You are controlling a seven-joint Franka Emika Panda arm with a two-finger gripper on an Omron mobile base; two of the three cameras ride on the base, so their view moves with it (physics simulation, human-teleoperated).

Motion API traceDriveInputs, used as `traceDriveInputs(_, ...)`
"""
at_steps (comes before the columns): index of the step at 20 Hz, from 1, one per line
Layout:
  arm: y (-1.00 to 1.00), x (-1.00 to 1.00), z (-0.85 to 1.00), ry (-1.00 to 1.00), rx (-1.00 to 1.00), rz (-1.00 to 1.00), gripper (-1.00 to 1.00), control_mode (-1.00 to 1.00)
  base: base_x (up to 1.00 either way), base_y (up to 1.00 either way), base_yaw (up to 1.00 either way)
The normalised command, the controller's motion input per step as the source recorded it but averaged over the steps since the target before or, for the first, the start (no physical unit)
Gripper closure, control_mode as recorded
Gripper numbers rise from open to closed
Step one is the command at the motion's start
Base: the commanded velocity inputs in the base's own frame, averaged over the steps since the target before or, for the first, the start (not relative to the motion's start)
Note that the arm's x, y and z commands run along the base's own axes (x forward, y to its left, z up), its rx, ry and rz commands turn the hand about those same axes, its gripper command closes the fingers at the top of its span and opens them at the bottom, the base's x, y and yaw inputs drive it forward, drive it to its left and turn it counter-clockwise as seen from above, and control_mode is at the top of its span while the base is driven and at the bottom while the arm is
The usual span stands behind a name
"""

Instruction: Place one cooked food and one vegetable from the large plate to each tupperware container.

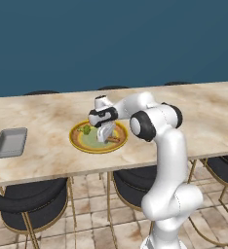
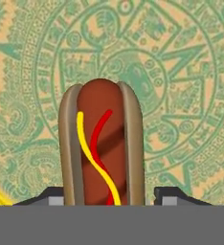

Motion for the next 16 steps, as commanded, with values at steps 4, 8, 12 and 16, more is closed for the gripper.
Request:
traceDriveInputs(4, 0.0, -0.1, 0.01, 0.0, 0.0, -0.02, 1.0, -1.0, 0.0, 0.0, 0.0)
traceDriveInputs(8, -0.08, -0.41, 0.54, -0.01, 0.0, -0.18, 1.0, -1.0, 0.0, 0.0, 0.0)
traceDriveInputs(12, -0.09, -0.69, 0.81, -0.02, 0.05, -0.43, 1.0, -1.0, 0.0, 0.0, 0.0)
traceDriveInputs(16, -0.48, -0.79, 0.64, 0.02, 0.01, -0.46, 1.0, -1.0, 0.0, 0.0, 0.0)
